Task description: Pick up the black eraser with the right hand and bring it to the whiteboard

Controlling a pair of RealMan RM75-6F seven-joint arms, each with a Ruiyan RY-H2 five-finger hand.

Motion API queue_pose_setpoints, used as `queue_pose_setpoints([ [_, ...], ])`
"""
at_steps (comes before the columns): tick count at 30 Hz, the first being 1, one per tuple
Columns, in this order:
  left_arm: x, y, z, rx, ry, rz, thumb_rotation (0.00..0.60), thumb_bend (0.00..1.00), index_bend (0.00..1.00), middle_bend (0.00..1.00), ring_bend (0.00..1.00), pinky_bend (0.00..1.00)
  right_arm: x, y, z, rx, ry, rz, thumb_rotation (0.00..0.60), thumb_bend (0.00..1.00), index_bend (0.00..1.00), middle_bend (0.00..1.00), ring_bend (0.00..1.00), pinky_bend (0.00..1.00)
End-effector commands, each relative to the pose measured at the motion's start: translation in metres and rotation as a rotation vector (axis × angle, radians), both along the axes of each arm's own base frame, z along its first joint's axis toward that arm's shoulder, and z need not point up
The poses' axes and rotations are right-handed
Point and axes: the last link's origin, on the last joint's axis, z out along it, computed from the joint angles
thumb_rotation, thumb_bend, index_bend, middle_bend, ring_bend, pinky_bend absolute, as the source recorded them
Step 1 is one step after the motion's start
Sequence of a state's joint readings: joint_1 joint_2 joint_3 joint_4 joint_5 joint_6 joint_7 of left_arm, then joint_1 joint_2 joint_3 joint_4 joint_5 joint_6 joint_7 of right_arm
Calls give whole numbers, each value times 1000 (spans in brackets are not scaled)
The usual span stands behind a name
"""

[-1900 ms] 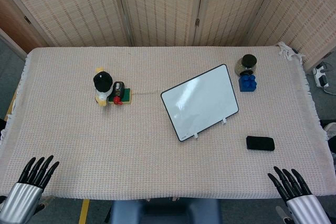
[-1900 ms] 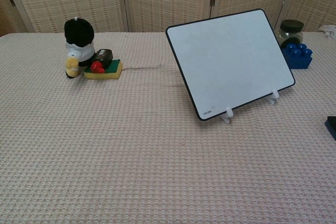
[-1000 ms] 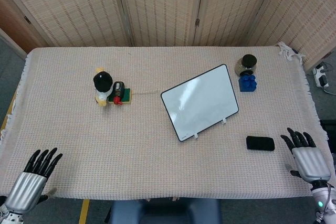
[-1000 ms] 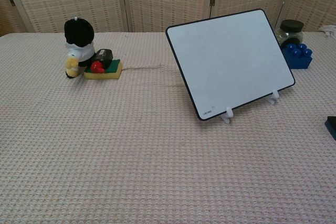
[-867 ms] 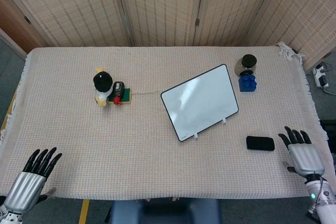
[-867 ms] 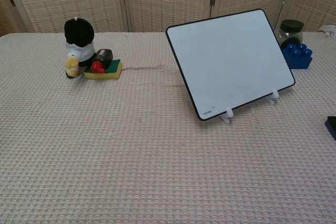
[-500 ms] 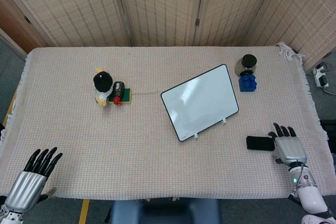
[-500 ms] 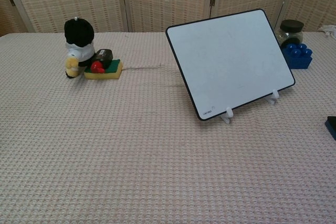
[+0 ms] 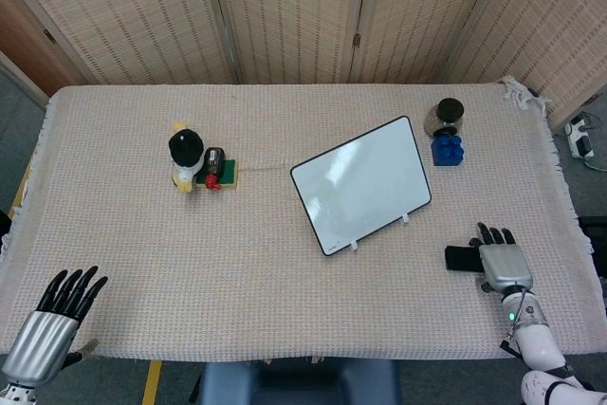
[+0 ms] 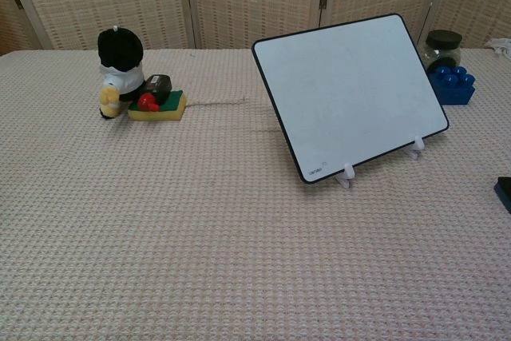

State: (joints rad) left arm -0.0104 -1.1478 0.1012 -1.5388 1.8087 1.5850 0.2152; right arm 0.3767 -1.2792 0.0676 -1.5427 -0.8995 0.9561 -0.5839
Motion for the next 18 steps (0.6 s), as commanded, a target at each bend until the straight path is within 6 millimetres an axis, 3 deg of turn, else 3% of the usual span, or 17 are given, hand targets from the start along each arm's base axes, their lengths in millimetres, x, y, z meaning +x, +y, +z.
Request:
queue_pose_setpoints([
  [1, 0, 0, 0, -3, -1, -3, 600, 121, 0, 0, 0, 0, 0, -2, -1, -15, 2, 3, 600, 322, 297, 0, 0, 0],
  [11, 0, 1, 2, 6, -5, -8, 600, 121, 0, 0, 0, 0, 2, -6, -6, -78, 19, 30, 600, 323, 486, 0, 17, 0],
  [18, 0, -1, 3, 10, -9, -11, 600, 121, 0, 0, 0, 0, 11, -7, 2, -136, -48, 51, 600, 323, 521, 0, 27, 0],
])
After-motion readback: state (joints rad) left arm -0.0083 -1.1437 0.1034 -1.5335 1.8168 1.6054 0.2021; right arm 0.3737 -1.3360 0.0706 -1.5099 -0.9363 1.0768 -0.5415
